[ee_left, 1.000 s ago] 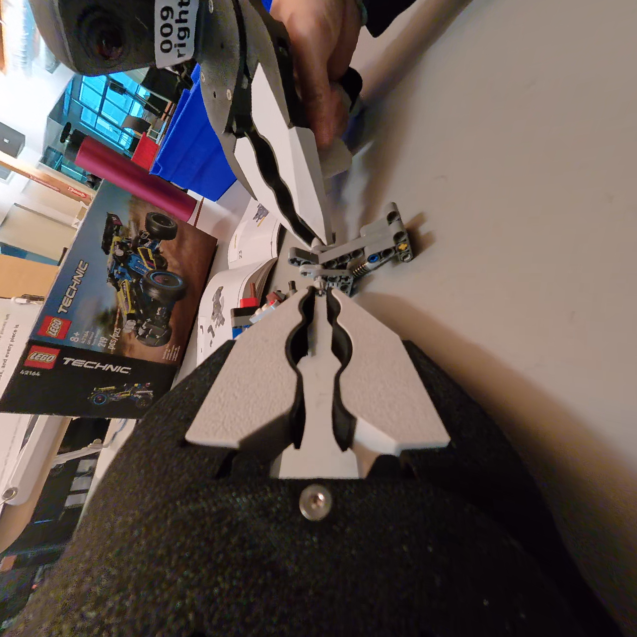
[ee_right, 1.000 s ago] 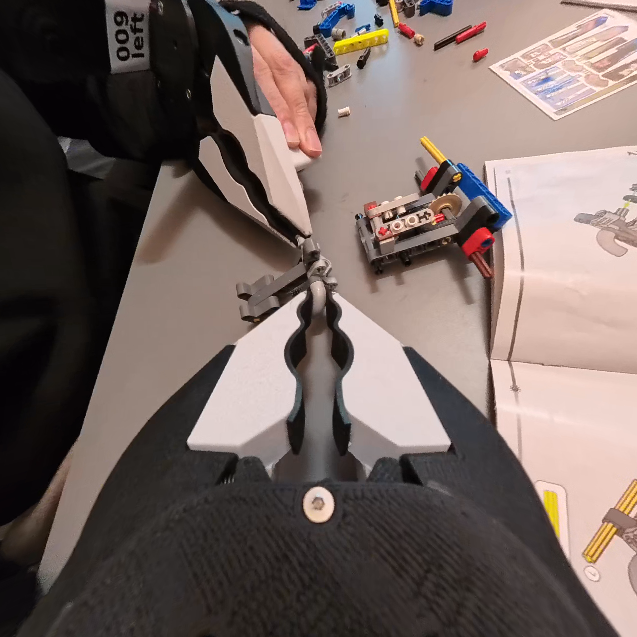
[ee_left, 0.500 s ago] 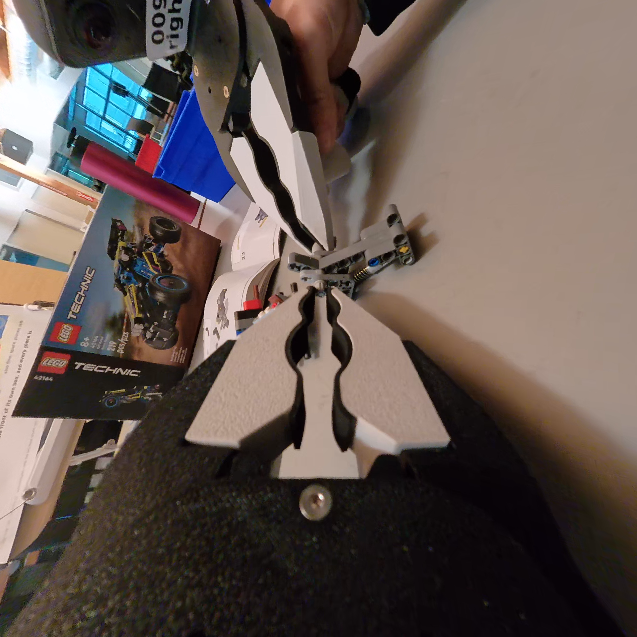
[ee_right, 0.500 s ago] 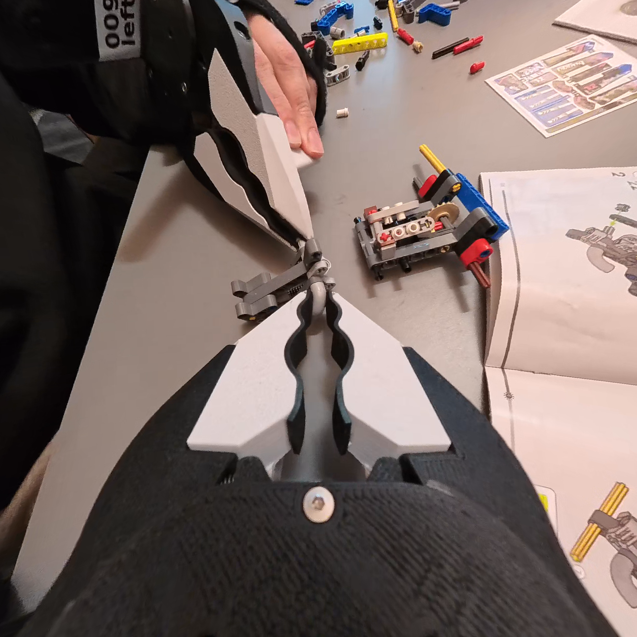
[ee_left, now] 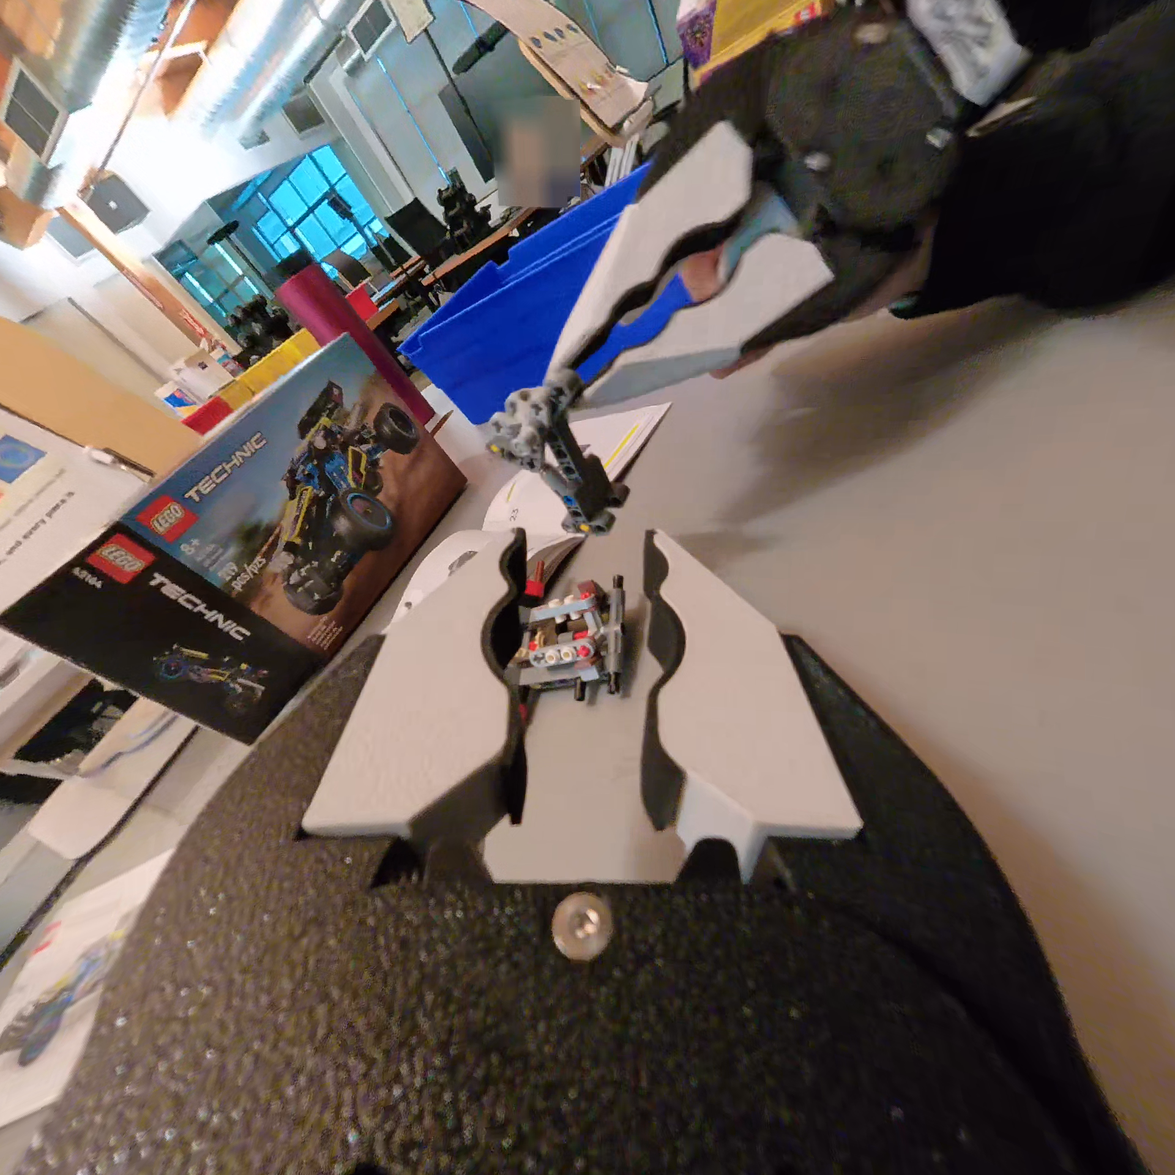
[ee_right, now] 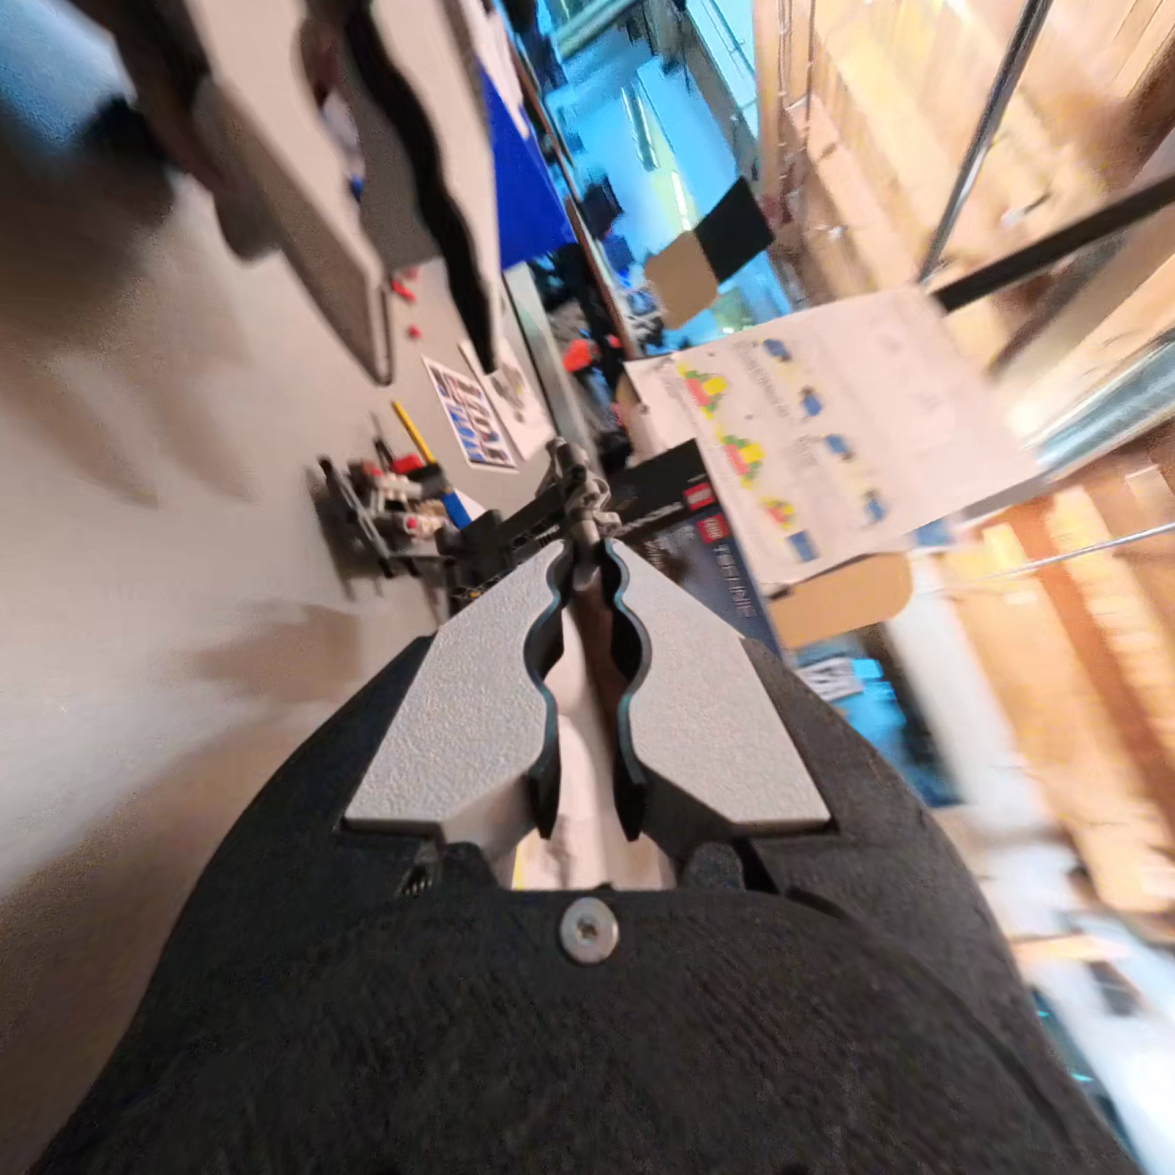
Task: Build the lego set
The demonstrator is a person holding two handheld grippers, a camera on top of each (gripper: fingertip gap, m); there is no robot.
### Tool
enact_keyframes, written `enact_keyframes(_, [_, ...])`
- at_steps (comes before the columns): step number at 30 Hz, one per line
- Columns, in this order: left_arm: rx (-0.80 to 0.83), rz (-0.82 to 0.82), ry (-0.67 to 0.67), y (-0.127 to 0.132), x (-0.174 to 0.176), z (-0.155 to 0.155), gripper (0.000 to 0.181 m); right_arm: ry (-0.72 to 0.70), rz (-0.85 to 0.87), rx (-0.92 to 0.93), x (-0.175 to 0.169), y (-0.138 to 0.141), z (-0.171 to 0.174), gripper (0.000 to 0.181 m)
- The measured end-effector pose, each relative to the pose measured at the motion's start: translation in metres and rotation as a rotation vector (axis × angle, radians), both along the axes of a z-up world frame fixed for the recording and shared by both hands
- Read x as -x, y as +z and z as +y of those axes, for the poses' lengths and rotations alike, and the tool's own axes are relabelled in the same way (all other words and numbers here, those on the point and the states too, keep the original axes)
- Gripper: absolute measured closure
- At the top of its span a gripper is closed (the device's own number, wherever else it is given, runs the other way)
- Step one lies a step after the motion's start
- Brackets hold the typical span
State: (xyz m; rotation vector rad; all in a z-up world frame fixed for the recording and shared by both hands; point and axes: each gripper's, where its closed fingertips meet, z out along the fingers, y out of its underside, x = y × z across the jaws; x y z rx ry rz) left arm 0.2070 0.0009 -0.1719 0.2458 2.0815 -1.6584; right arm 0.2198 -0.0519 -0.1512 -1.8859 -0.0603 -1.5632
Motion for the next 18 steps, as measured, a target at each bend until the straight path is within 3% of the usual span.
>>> enact_keyframes(2, [-0.030, 0.019, 0.027, -0.005, -0.004, -0.001, 0.147, -0.082, -0.148, 0.176, 0.004, -0.003, 0.003, 0.176])
enact_keyframes(5, [-0.042, 0.092, -0.050, -0.007, 0.009, -0.005, 0.147, -0.147, -0.325, 0.370, 0.018, -0.004, 0.013, 0.176])
enact_keyframes(9, [0.057, 0.442, -0.115, 0.010, 0.017, -0.006, 0.145, -0.203, -0.545, 0.520, 0.038, 0.000, 0.024, 0.176])
enact_keyframes(12, [0.024, 0.650, -0.133, 0.005, 0.025, -0.008, 0.140, -0.235, -0.580, 0.519, 0.041, 0.006, 0.023, 0.176])
enact_keyframes(18, [-0.035, 0.898, -0.141, 0.002, 0.042, -0.017, 0.143, -0.250, -0.580, 0.561, 0.037, -0.001, 0.022, 0.176])
